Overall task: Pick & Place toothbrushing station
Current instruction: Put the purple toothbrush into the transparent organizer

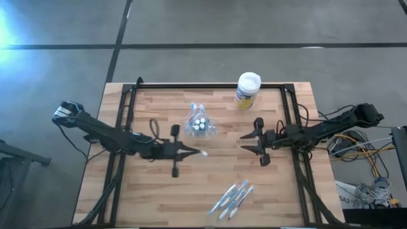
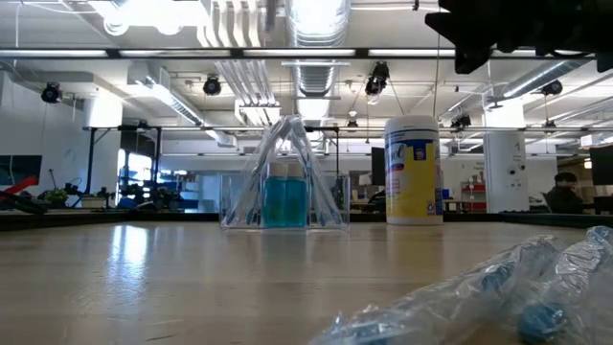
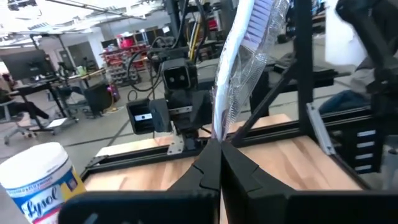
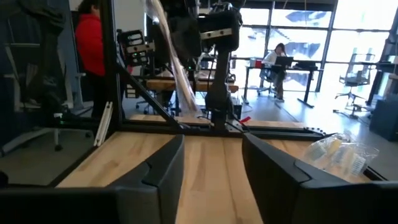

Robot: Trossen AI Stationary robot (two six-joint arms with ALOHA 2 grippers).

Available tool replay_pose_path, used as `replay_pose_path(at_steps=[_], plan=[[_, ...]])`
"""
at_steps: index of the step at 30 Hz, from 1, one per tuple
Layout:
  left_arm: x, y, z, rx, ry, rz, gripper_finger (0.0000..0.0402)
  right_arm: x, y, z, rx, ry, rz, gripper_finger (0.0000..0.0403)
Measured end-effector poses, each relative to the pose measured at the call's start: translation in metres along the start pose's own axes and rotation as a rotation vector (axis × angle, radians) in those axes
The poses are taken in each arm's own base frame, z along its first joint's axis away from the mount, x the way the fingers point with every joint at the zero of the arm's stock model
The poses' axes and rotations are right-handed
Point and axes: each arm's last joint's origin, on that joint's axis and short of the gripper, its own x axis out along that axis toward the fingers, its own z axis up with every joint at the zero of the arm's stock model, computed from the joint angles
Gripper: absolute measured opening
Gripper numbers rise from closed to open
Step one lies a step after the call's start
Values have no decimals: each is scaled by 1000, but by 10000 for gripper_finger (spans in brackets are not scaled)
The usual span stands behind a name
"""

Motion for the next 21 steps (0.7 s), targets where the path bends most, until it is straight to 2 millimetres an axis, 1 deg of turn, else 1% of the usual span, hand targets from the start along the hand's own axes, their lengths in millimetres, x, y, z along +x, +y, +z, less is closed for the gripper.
replay_pose_path(at_steps=[4, 8, 11, 14, 16, 21], plan=[[28, 4, -3, 13, 22, -17, 0, 1, 1, 3, 11, -14, 25, 180], [54, 8, -10, 0, 47, -29, 0, 1, 1, 6, 12, -43, 30, 192], [72, 9, -16, 5, 72, -17, 0, 1, 2, 6, 12, -38, 44, 196], [88, 10, -20, 4, 76, -56, 0, 1, 3, 6, 7, -40, 83, 196], [98, 11, -20, -7, 70, -81, 0, 1, 3, 6, 7, -40, 88, 196], [120, 14, -18, -12, 81, -68, 0, 1, 3, 6, 6, -41, 87, 196]])
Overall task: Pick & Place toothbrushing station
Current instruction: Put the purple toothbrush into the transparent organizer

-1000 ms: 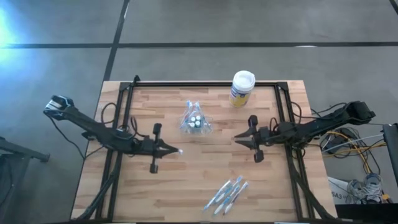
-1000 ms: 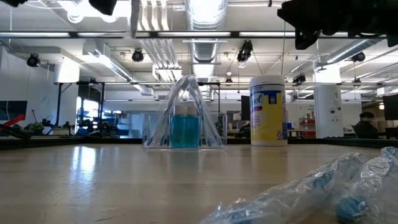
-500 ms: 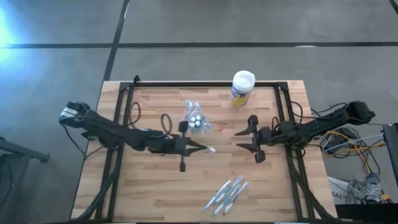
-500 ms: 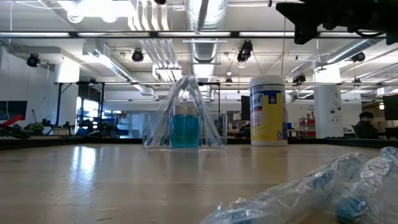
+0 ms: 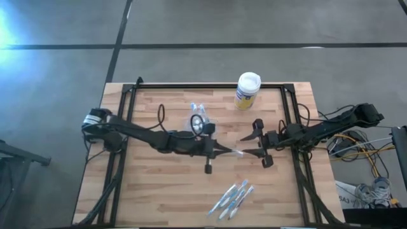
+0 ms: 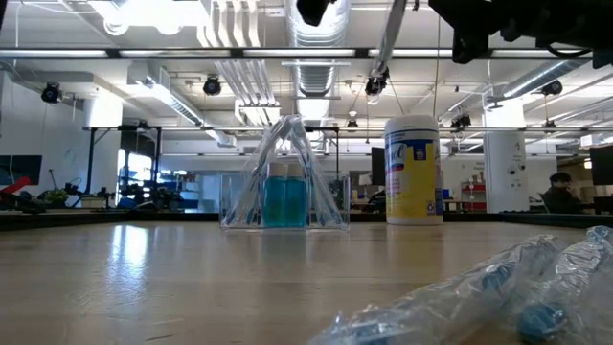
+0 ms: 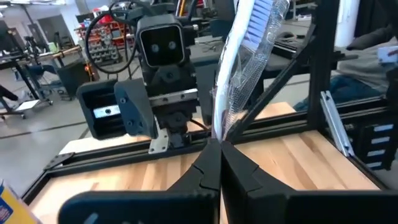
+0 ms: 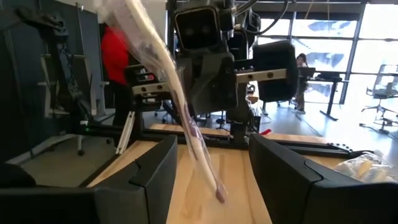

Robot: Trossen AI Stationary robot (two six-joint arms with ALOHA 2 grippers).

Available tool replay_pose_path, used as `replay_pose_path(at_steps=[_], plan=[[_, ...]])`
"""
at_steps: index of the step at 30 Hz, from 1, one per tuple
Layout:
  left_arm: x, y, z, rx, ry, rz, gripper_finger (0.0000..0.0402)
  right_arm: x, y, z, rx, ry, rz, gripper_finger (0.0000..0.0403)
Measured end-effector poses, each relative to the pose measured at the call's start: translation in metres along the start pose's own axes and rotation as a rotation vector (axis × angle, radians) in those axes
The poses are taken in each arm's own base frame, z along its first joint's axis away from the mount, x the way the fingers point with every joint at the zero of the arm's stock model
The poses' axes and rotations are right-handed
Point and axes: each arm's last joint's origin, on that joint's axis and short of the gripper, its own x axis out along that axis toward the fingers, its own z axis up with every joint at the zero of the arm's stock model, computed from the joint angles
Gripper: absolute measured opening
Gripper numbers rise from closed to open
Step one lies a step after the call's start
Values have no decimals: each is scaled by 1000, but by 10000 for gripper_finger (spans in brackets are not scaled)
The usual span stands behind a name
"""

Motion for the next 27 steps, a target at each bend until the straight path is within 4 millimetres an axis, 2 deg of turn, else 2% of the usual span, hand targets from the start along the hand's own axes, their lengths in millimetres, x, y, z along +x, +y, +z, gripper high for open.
replay_pose_path(at_steps=[14, 27], plan=[[42, 8, -3, 8, 69, 6, 0, 0, 1, 3, -5, -28, 24, 194], [43, 12, 0, 5, 60, 18, 0, 0, 2, 1, 3, -15, 55, 173]])
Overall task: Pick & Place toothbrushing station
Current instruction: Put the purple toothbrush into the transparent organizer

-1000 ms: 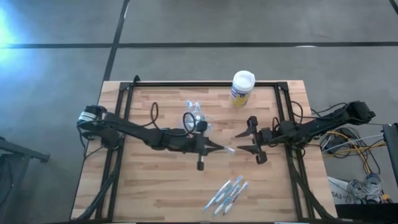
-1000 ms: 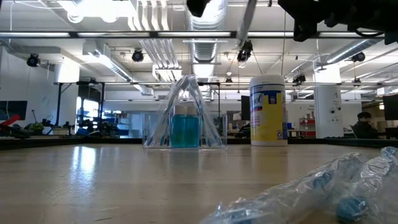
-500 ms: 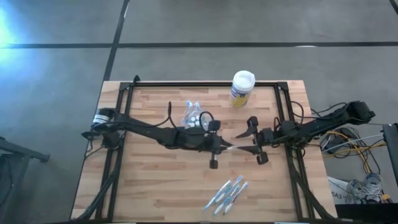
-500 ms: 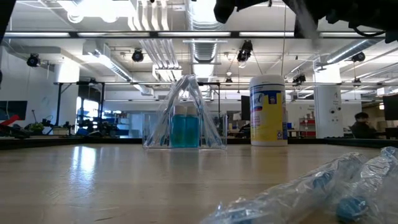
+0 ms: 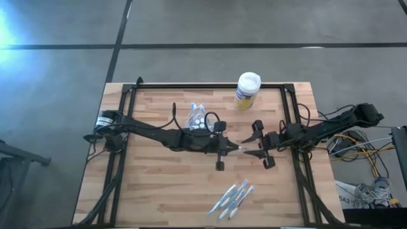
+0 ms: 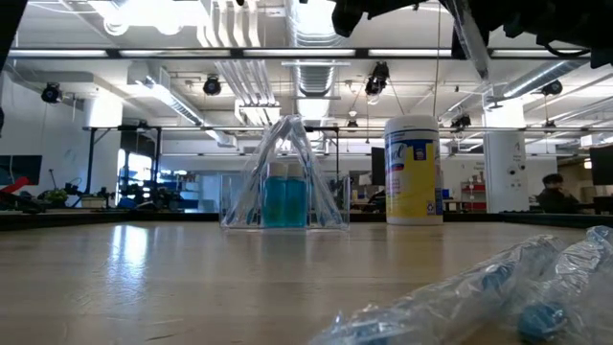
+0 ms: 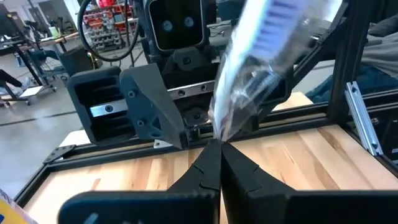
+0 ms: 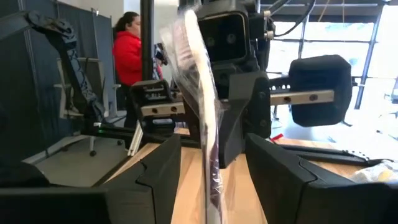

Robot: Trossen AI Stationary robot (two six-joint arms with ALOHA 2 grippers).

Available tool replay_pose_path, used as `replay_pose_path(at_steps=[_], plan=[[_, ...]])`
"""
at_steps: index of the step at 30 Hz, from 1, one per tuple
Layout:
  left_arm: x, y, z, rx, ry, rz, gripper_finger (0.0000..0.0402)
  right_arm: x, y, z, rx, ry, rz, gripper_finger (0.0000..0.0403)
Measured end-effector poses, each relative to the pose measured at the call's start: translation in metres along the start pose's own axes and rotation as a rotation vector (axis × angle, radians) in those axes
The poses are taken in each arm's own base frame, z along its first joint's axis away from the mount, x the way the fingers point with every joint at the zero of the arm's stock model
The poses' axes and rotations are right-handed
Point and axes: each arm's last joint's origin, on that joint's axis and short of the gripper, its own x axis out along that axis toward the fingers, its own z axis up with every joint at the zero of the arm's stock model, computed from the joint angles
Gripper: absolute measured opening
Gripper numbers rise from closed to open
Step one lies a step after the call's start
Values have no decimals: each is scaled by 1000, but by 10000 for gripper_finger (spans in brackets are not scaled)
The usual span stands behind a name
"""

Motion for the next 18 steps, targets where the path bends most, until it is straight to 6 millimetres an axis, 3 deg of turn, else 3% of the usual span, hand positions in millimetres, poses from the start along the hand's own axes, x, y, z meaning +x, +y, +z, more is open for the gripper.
replay_pose_path(at_steps=[12, 18], plan=[[1, 6, -3, -37, 9, -29, 0, 0, 0, 1, 4, -6, -10, 164], [1, 8, -3, -39, 15, -30, 0, 0, 0, -1, 8, 10, -11, 81]])
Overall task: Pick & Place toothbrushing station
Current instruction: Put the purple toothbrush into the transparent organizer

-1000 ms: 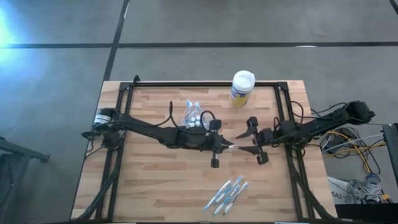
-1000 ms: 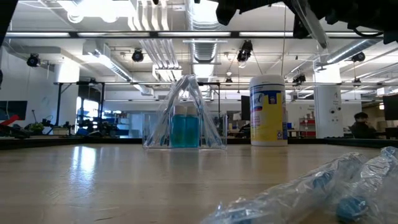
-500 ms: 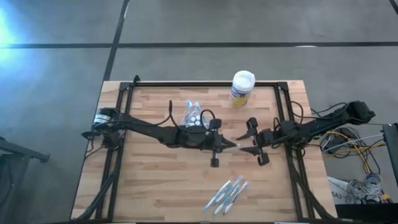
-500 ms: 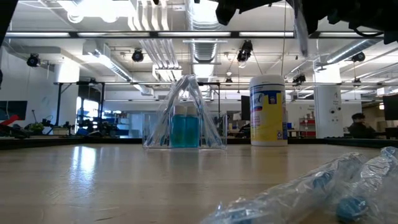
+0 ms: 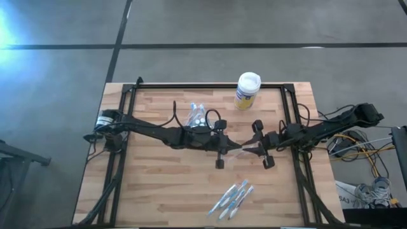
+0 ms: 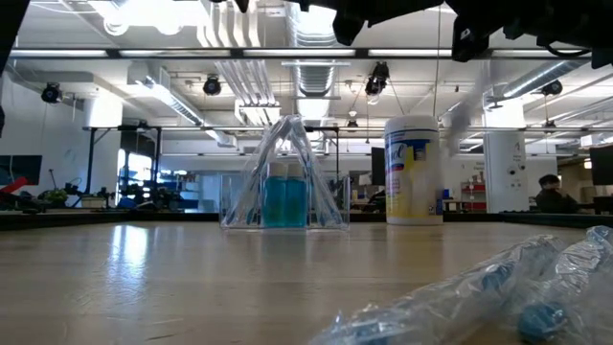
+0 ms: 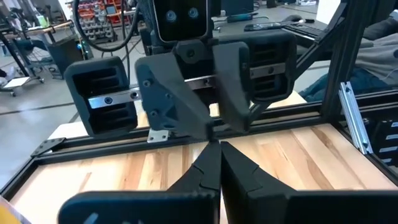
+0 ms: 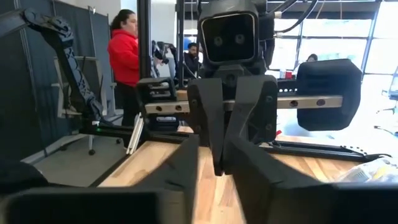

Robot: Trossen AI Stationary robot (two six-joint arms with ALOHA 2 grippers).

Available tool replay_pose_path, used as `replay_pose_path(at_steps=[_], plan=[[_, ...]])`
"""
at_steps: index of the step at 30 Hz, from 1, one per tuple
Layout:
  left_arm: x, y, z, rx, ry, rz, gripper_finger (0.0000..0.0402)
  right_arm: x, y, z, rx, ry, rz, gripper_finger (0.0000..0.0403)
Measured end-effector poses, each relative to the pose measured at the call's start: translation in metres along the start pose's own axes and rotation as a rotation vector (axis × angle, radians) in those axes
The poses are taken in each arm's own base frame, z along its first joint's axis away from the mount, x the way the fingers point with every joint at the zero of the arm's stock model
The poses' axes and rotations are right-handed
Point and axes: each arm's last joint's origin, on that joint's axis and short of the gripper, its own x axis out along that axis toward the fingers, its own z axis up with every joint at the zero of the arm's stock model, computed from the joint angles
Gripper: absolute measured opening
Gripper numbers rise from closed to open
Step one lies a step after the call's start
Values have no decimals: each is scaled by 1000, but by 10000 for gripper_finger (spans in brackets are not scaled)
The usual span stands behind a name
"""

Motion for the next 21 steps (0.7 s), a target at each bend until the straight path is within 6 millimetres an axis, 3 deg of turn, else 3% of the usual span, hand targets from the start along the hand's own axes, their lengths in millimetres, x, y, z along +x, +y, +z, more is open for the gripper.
replay_pose_path(at_steps=[2, 4, 14, 21], plan=[[0, 0, 0, 0, 2, 0, 0, 0, 0, 0, -5, 0, 1, 36], [0, 0, -1, 0, 6, -2, 0, 0, 0, 0, -12, 4, 3, 17], [-4, -2, -12, -44, 156, -34, 14, 0, 0, -1, -22, 14, 8, 8], [6, -12, -48, -119, 368, -72, 13, -3, 2, 4, 1, -13, 60, 9]])
